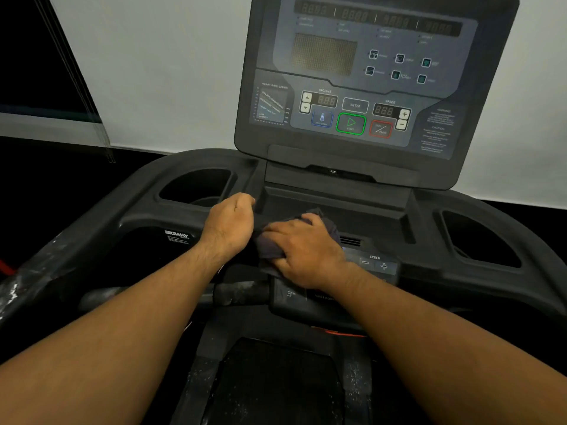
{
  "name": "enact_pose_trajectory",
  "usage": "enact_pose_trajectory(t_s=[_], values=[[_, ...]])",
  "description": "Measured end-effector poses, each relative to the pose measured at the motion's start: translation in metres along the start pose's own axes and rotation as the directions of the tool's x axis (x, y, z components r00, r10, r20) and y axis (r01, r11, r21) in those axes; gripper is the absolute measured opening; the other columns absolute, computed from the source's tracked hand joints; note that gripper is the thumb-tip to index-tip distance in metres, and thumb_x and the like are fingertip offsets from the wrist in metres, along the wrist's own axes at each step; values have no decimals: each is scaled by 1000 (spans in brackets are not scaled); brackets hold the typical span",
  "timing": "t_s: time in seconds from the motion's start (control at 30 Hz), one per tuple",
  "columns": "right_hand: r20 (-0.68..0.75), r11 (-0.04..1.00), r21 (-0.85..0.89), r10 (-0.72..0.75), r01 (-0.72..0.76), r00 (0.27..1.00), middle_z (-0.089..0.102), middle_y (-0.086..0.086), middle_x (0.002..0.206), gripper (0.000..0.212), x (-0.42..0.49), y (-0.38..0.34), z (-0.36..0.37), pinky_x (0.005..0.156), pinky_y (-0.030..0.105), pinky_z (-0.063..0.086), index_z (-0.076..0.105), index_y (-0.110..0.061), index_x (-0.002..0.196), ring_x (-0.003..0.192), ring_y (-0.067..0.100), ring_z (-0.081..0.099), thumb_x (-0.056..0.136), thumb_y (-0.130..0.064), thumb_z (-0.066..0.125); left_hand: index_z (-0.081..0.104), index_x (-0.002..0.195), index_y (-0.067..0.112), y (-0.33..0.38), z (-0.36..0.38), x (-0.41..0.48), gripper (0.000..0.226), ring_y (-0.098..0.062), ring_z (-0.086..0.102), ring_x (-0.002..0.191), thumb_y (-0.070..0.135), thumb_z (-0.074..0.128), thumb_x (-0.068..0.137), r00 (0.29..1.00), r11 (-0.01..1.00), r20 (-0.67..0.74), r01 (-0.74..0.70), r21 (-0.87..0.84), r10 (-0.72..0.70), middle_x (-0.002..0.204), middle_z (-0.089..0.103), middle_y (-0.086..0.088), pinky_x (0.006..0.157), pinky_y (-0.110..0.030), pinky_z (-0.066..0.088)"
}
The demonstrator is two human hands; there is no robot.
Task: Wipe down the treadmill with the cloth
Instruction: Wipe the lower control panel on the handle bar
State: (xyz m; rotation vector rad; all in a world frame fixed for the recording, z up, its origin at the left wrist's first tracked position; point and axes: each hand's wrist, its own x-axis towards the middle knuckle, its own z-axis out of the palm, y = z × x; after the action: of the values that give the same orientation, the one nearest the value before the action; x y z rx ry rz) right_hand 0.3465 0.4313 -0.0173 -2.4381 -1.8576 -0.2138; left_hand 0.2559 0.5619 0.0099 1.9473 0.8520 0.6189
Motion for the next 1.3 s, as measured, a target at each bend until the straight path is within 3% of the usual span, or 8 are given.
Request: enact_pose_trajectory(t_s=[0.1, 0.23, 0.43, 0.6, 0.8, 0.9, 1.1, 1.3], values=[[55, 993, -85, -75, 79, 996, 54, -10, 130, 48, -1, -2, 3, 101, 54, 27, 58, -35, 123, 121, 18, 49, 88, -56, 33, 69, 102, 10, 3, 2, -5, 37, -18, 57, 99, 25, 36, 99, 1000, 1000, 1, 9, -6, -9, 101, 67, -6, 82, -29, 37], [-43, 972, -50, 229, -231, 973, 57, -4, 117, 43, -5, -3, 3, 91, 50, 33, 53, -32, 117, 111, 23, 51, 89, -56, 32, 68, 106, 13, 10, 0, -11, 36, -15, 55, 100, 25, 35, 99, 1000, 1000, 8, -15, -1, 15, 106, 67, -5, 83, -28, 36], [-159, 714, 114, 700, -691, 697, 58, 2, 113, 41, -37, 23, 4, 93, 48, 33, 57, -25, 111, 109, 26, 50, 90, -51, 33, 58, 89, 18, 16, -5, -16, 26, -13, 49, 83, 25, 35, 98, 998, 998, 33, -49, 28, 48, 93, 62, -9, 65, -21, 37], [-182, 678, 135, 733, -722, 655, 34, 3, 152, 55, -61, 17, 17, 115, 57, 7, 33, -28, 144, 142, 25, 23, 94, -49, 32, 67, 92, 9, 17, 1, -21, 34, -14, 50, 83, 25, 37, 96, 997, 999, 72, -29, 13, 28, 94, 65, -11, 65, -23, 38], [-133, 882, 8, 468, -472, 873, 43, -6, 143, 53, -31, 3, 5, 113, 58, 8, 38, -31, 140, 134, 22, 33, 93, -53, 34, 56, 86, 20, 11, -5, -25, 25, -13, 48, 83, 24, 34, 96, 986, 994, 150, -87, 60, 77, 86, 56, -2, 68, -26, 37], [-108, 947, -37, 312, -318, 944, 38, -5, 150, 57, -28, -7, 8, 115, 56, 4, 35, -25, 146, 142, 24, 24, 93, -46, 38, 58, 86, 20, 8, -4, -25, 26, -13, 50, 83, 26, 34, 95, 988, 993, 146, -68, 92, 54, 88, 57, -2, 75, -33, 41], [-61, 987, -99, 124, -130, 990, 12, 1, 163, 71, -58, -30, 27, 118, 53, -2, 18, -20, 154, 150, 26, 4, 93, -50, 36, 69, 103, 6, 18, 9, -27, 43, -16, 53, 91, 28, 32, 98, 983, 979, 174, -96, 180, 64, 95, 60, -3, 87, -38, 43], [-3, 986, -168, -2, 2, 1000, 26, 2, 159, 80, -134, -6, 38, 114, 52, 14, 27, -21, 151, 146, 27, 21, 76, -43, 45, 69, 106, 9, 29, 28, -31, 48, -14, 48, 91, 33, 29, 102, 953, 954, 299, -139, 266, 55, 95, 54, -1, 81, -32, 36]])
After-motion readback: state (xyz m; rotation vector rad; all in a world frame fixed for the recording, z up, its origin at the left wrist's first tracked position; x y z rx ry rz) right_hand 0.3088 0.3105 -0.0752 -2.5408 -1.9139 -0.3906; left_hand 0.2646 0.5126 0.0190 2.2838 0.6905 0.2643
